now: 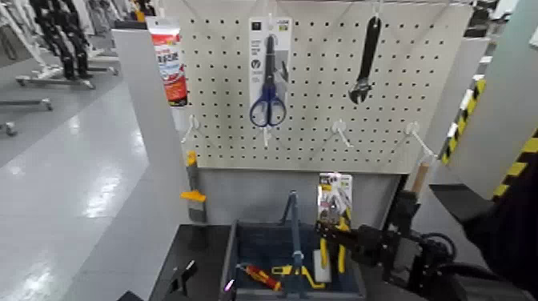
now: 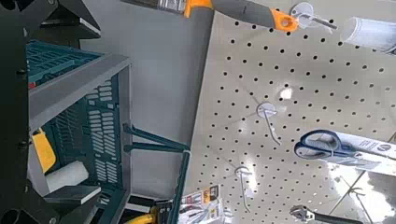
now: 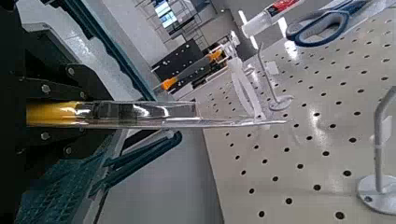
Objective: Put the yellow pliers into the crate.
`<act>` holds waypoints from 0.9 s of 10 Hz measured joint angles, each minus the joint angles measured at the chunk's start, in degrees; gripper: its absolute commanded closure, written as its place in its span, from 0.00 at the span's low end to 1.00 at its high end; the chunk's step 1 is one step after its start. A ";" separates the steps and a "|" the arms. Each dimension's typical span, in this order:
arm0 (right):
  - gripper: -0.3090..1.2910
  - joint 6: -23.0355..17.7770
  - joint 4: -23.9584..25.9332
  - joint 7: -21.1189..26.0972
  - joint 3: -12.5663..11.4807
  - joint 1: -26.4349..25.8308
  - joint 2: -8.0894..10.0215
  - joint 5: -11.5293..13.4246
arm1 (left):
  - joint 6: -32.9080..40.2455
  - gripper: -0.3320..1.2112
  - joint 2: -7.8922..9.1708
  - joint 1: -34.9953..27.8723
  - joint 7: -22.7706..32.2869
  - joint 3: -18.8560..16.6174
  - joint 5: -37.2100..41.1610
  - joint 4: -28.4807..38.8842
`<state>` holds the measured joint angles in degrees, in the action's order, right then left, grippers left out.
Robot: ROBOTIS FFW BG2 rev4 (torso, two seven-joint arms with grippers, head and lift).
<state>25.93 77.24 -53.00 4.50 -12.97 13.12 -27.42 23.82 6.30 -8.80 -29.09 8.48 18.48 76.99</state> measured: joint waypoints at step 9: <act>0.26 1.59 -5.39 0.59 3.11 -2.63 0.77 -0.49 | 0.02 0.30 0.19 0.28 0.00 0.23 0.07 -0.09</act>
<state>27.52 71.85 -52.41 7.61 -15.59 13.89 -27.90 23.84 6.49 -8.52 -29.09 8.70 18.54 76.90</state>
